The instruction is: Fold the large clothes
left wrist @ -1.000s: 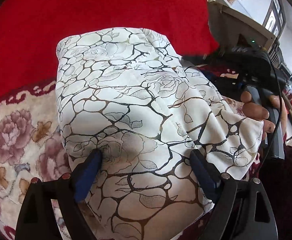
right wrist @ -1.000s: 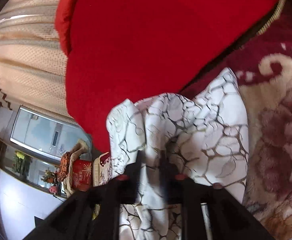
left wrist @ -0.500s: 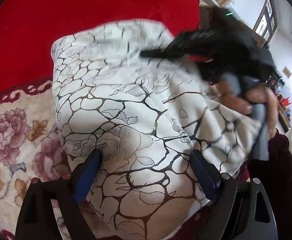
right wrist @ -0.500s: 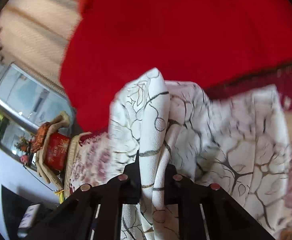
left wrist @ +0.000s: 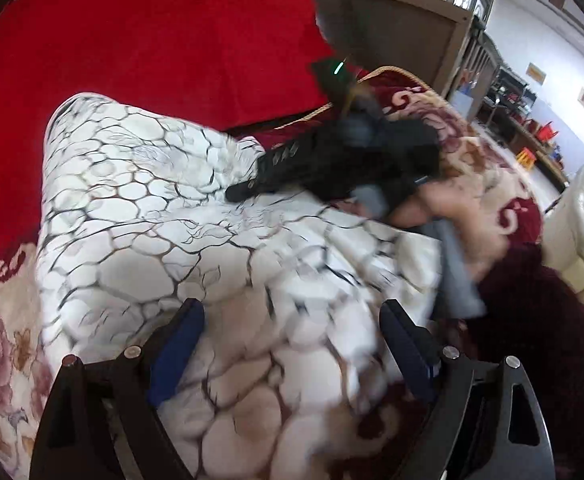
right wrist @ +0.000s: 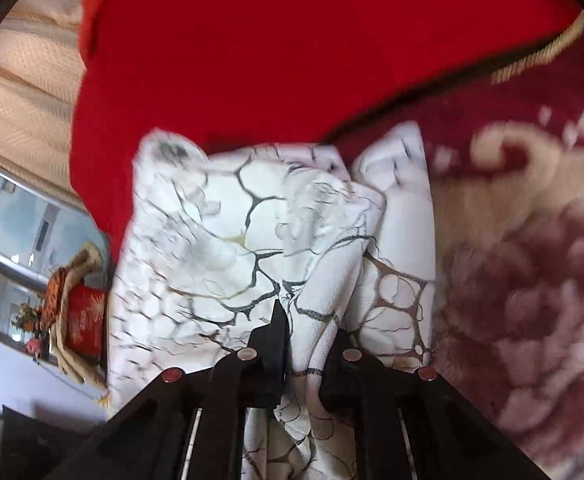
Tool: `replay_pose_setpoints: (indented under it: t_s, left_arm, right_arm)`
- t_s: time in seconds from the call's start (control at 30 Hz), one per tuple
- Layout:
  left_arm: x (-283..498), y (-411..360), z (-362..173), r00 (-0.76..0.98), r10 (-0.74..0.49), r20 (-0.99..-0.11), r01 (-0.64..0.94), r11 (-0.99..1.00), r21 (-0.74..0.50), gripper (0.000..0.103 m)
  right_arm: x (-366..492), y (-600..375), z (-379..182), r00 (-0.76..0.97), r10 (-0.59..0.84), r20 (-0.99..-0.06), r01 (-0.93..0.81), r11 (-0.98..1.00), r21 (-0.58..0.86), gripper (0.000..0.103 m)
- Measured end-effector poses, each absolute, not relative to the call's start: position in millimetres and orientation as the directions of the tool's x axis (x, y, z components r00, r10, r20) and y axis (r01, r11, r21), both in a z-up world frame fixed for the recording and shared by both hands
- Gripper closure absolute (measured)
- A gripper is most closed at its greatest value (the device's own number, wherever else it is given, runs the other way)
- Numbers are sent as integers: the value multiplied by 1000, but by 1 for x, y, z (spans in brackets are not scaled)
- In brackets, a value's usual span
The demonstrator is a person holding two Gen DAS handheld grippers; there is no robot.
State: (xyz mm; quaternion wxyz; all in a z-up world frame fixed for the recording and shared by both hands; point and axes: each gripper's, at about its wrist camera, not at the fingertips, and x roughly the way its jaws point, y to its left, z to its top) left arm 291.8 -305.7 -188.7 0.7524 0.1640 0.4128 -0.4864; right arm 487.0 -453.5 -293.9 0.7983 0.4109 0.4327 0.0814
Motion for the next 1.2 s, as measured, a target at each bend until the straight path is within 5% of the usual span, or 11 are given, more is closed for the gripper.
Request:
replay_pose_setpoints:
  t_s: [0.1, 0.37, 0.6, 0.7, 0.83, 1.03, 1.2]
  left_arm:
    - [284, -278, -166, 183, -621, -762, 860, 477, -182, 13]
    - [321, -202, -156, 347, -565, -749, 760, 637, -129, 13]
    - [340, -204, -199, 323, -536, -780, 666, 714, -215, 13]
    - [333, -214, -202, 346, -497, -796, 677, 720, -155, 13]
    - [319, -226, -216, 389, -389, -835, 698, 716, -8, 10]
    - [329, -218, -246, 274, -440, -855, 652, 738, -170, 7]
    - [345, -207, -208, 226, -494, -840, 662, 710, -240, 8]
  right_arm:
    - [487, -457, -298, 623, 509, -594, 223, 612, 759, 90]
    - [416, -484, -260, 714, 371, -593, 250, 657, 712, 54]
    - [330, -439, -187, 838, 312, -448, 37, 786, 618, 56]
    - [329, -391, -188, 790, 337, -513, -10, 843, 539, 64]
    - [344, -369, -257, 608, 300, -735, 118, 881, 457, 65]
    - [328, -368, -269, 623, 286, -728, 117, 886, 448, 65]
    - [326, -371, -273, 642, 305, -703, 94, 879, 467, 65]
